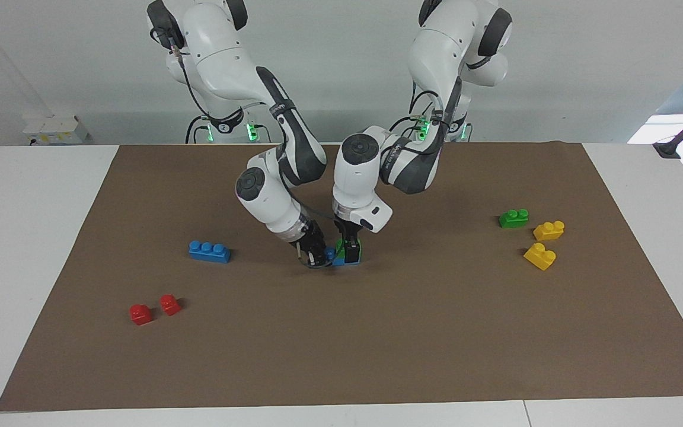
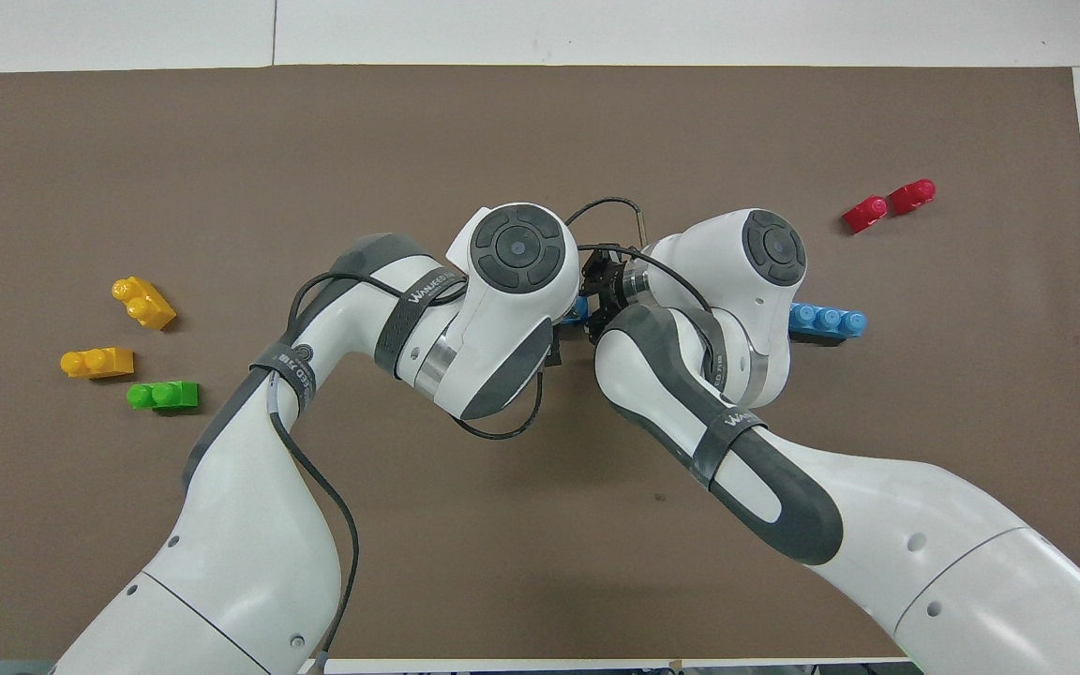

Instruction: Remove green block with left arm and hold with right

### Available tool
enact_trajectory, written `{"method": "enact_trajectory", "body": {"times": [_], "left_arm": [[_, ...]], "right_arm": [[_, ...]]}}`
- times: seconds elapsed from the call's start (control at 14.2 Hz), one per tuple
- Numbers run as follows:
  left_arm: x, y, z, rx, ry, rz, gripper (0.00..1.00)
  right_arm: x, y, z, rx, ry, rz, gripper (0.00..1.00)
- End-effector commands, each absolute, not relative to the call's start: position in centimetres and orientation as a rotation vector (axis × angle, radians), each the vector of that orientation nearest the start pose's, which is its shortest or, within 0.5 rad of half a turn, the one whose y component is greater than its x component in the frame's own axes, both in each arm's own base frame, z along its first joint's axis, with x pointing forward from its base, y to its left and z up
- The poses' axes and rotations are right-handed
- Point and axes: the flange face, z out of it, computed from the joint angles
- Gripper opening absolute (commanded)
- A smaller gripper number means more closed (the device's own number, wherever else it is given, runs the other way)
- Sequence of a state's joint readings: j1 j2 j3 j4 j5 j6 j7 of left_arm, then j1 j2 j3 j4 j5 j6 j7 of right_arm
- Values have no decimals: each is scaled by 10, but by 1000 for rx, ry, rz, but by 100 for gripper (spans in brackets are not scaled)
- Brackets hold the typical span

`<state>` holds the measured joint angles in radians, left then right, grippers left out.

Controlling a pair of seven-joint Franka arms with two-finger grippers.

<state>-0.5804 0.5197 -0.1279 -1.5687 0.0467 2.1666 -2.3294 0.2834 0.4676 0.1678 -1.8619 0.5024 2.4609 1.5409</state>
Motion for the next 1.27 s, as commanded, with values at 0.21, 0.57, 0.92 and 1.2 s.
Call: {"method": "enact_trajectory", "body": {"times": [0.21,0.57,0.92,1.2], "left_arm": [[532,-434,353,2141,2245,36,100],[534,-433,355,2134,2243,39,54],[534,-433,355,2155,2217,81,0],[540,-427,363,2149,2211,86,0]], "right_arm": [[589,274,281,-2052,1859,383,0],[589,274,281,-2051,1861,384,0],[589,274,281,-2057,1853,379,0],[589,274,281,-2061,1848,378,0]]}}
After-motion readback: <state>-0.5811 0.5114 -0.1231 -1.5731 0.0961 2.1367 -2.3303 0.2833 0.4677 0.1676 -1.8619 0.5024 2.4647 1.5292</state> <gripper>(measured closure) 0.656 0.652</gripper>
